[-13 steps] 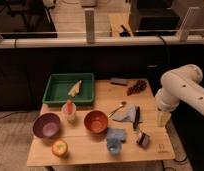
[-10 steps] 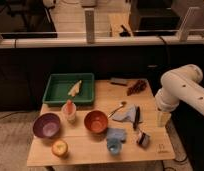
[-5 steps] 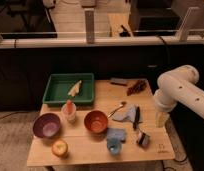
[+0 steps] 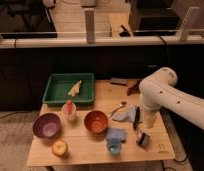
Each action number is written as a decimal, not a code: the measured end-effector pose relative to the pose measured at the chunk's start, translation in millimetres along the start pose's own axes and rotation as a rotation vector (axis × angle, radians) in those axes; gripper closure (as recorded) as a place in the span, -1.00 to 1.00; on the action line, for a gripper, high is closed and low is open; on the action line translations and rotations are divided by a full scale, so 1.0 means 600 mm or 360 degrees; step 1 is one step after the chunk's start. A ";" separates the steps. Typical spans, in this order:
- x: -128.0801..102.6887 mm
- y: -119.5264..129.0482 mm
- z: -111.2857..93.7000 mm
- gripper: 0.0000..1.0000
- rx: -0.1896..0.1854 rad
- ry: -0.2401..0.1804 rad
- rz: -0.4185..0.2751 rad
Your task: Stack bowls on top of each other
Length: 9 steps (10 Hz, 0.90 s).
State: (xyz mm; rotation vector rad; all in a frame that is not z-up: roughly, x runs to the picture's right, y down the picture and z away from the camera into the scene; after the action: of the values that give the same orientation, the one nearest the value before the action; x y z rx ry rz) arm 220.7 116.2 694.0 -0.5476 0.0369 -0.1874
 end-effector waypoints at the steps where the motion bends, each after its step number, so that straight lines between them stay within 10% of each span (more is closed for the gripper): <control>1: -0.008 -0.001 0.000 -0.60 0.0005 0.0010 -0.0031; 9: -0.122 -0.024 0.017 -0.60 0.0025 0.0056 -0.0329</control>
State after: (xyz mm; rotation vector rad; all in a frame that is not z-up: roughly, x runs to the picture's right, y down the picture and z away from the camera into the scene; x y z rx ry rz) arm 147.3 123.3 709.1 -0.5324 0.0127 -0.3988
